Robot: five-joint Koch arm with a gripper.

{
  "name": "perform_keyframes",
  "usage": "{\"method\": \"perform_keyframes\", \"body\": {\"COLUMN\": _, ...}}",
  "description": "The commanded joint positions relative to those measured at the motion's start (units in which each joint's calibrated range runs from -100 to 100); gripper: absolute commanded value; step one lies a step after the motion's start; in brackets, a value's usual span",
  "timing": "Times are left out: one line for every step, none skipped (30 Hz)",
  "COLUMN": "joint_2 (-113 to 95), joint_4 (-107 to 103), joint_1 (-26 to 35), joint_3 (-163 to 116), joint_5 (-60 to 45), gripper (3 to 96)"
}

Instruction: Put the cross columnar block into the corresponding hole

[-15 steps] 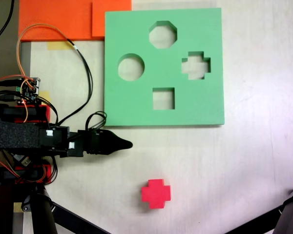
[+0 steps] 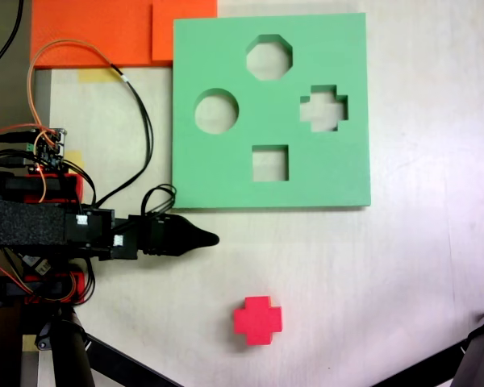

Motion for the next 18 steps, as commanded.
{"method": "perform_keyframes", "body": {"joint_2": -0.5, "joint_4": -5.7, "joint_1": 0.2, "joint_3": -1.1, "joint_5": -0.2, "gripper": 48.6}}
{"method": "perform_keyframes", "body": {"joint_2": -0.5, "joint_4": -5.7, "joint_1": 0.2, "joint_3": -1.1, "joint_5": -0.2, "gripper": 48.6}}
{"method": "perform_keyframes", "body": {"joint_2": -0.5, "joint_4": -5.7, "joint_1": 0.2, "joint_3": -1.1, "joint_5": -0.2, "gripper": 48.6}}
{"method": "perform_keyframes", "body": {"joint_2": -0.5, "joint_4": -5.7, "joint_1": 0.2, "joint_3": -1.1, "joint_5": -0.2, "gripper": 48.6}}
{"method": "perform_keyframes", "body": {"joint_2": -0.5, "joint_4": -5.7, "joint_1": 0.2, "joint_3": -1.1, "joint_5": -0.2, "gripper": 48.6}}
{"method": "perform_keyframes", "body": {"joint_2": -0.5, "joint_4": -5.7, "joint_1": 0.2, "joint_3": -1.1, "joint_5": -0.2, "gripper": 48.3}}
{"method": "perform_keyframes", "body": {"joint_2": -0.5, "joint_4": -5.7, "joint_1": 0.5, "joint_3": -1.1, "joint_5": -0.3, "gripper": 47.9}}
{"method": "perform_keyframes", "body": {"joint_2": -0.5, "joint_4": -5.7, "joint_1": 1.0, "joint_3": -1.1, "joint_5": -0.2, "gripper": 47.9}}
{"method": "perform_keyframes", "body": {"joint_2": -0.5, "joint_4": -5.8, "joint_1": 1.1, "joint_3": -1.1, "joint_5": -0.2, "gripper": 48.1}}
{"method": "perform_keyframes", "body": {"joint_2": -0.5, "joint_4": -5.7, "joint_1": 0.9, "joint_3": -1.1, "joint_5": 0.4, "gripper": 48.3}}
{"method": "perform_keyframes", "body": {"joint_2": -0.5, "joint_4": -5.7, "joint_1": 0.8, "joint_3": -1.1, "joint_5": 2.5, "gripper": 48.9}}
{"method": "perform_keyframes", "body": {"joint_2": -0.5, "joint_4": -5.6, "joint_1": 0.8, "joint_3": -1.1, "joint_5": 5.5, "gripper": 49.7}}
{"method": "perform_keyframes", "body": {"joint_2": -0.5, "joint_4": -4.9, "joint_1": 0.5, "joint_3": -1.1, "joint_5": 8.0, "gripper": 49.7}}
{"method": "perform_keyframes", "body": {"joint_2": -0.5, "joint_4": -3.4, "joint_1": -0.2, "joint_3": -1.1, "joint_5": 10.4, "gripper": 49.5}}
{"method": "perform_keyframes", "body": {"joint_2": -0.5, "joint_4": -1.5, "joint_1": -0.8, "joint_3": -1.1, "joint_5": 12.8, "gripper": 49.3}}
{"method": "perform_keyframes", "body": {"joint_2": -0.5, "joint_4": -0.5, "joint_1": -1.4, "joint_3": -1.1, "joint_5": 14.7, "gripper": 49.1}}
{"method": "perform_keyframes", "body": {"joint_2": -0.5, "joint_4": -0.4, "joint_1": -2.1, "joint_3": -1.1, "joint_5": 16.5, "gripper": 49.0}}
{"method": "perform_keyframes", "body": {"joint_2": -0.5, "joint_4": -0.7, "joint_1": -2.9, "joint_3": -1.1, "joint_5": 18.2, "gripper": 48.9}}
